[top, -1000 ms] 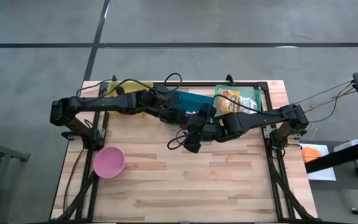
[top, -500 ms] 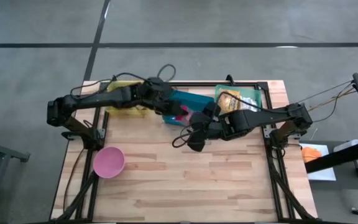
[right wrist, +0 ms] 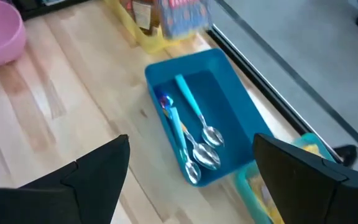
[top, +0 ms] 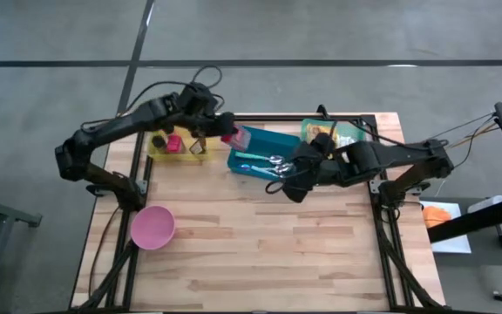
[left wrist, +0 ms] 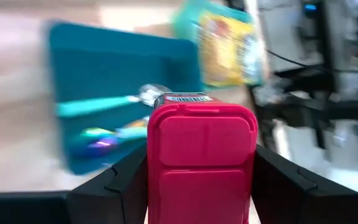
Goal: Pick & Place Food Item
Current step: Put the red seasoning can into the yellow bin
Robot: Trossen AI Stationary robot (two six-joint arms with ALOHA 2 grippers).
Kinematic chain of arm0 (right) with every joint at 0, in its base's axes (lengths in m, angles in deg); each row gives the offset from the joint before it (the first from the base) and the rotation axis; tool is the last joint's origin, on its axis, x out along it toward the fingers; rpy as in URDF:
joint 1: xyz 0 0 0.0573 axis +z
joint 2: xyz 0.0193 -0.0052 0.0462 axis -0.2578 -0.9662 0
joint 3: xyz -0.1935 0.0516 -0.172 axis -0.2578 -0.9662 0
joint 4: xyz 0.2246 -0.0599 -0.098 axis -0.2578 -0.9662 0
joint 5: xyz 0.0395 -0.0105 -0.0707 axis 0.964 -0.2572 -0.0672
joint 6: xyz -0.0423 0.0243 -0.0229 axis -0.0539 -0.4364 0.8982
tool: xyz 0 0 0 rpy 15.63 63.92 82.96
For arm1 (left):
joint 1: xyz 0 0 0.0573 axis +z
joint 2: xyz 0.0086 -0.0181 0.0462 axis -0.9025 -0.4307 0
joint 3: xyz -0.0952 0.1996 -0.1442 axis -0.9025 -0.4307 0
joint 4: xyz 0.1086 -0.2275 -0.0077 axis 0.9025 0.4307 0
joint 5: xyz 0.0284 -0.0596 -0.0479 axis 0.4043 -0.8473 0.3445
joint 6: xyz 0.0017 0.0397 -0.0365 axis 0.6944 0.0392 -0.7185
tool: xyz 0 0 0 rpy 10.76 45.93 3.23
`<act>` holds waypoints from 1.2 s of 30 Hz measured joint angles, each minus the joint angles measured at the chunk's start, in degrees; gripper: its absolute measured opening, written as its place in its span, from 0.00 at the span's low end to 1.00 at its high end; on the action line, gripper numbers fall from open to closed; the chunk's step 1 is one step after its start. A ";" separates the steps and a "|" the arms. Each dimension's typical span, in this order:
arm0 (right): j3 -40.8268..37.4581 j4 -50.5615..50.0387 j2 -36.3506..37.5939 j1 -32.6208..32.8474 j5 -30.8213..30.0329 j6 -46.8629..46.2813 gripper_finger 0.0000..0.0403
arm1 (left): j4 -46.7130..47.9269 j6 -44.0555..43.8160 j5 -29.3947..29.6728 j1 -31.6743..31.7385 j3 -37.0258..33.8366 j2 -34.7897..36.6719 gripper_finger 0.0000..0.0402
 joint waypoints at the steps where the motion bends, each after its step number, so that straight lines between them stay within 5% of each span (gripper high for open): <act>1: 0.00 -0.78 0.26 0.26 -0.24 -0.60 0.83 | 2.39 1.27 1.01 1.08 1.09 0.00 0.55; 14: -0.02 -6.06 1.71 3.86 -2.89 -4.63 0.83 | 31.92 13.52 19.62 14.17 13.94 0.21 0.55; 36: -0.02 -8.07 0.96 6.36 -2.78 -8.17 0.83 | 24.36 10.73 23.03 15.60 -7.15 0.11 0.55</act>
